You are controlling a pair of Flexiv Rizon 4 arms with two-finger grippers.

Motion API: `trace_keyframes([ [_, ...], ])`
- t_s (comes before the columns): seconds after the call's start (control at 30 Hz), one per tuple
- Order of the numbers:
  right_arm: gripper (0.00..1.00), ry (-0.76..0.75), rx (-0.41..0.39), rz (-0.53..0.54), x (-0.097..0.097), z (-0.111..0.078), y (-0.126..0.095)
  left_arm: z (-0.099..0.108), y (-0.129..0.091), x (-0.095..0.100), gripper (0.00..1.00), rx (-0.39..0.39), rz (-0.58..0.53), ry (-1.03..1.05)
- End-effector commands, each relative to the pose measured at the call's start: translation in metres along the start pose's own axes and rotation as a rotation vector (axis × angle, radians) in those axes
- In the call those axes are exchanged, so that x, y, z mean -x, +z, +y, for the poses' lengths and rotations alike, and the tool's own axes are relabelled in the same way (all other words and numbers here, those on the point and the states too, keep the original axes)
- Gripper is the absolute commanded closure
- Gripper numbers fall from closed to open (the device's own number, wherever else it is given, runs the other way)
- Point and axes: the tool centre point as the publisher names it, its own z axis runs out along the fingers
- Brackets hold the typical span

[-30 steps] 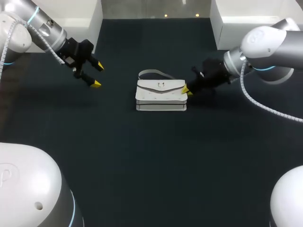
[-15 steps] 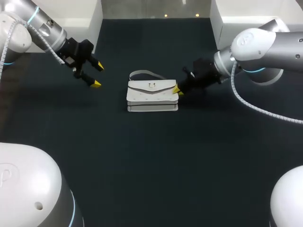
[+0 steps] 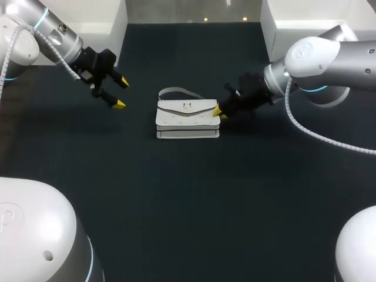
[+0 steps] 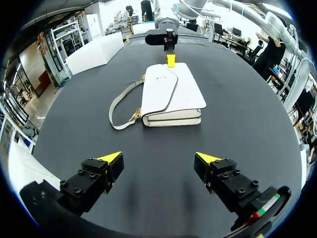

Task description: Pick up the bag, open it, inspect its contents, close it, and place it on the opposite side

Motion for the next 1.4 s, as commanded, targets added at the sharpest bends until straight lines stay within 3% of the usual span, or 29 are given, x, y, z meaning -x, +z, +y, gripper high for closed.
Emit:
trace_keyframes([
  [0.03,0.00,0.006,0.003,-0.011,0.001,-0.001,-0.010,0.001,0.001,0.000,0.00,-0.002,-0.001,0.001],
  [0.4,0.00,-0.068,-0.005,-0.097,-0.009,-0.004,-0.041,0.001,0.001,0.000,0.00,-0.002,-0.001,0.001],
  [1.13,0.00,-0.279,-0.050,-0.349,-0.044,-0.015,-0.037,0.001,0.001,0.000,0.00,-0.002,-0.001,0.001],
  [1.4,0.00,-0.508,-0.080,-0.468,-0.065,-0.026,-0.040,0.001,0.001,0.000,0.00,-0.002,-0.001,0.001],
])
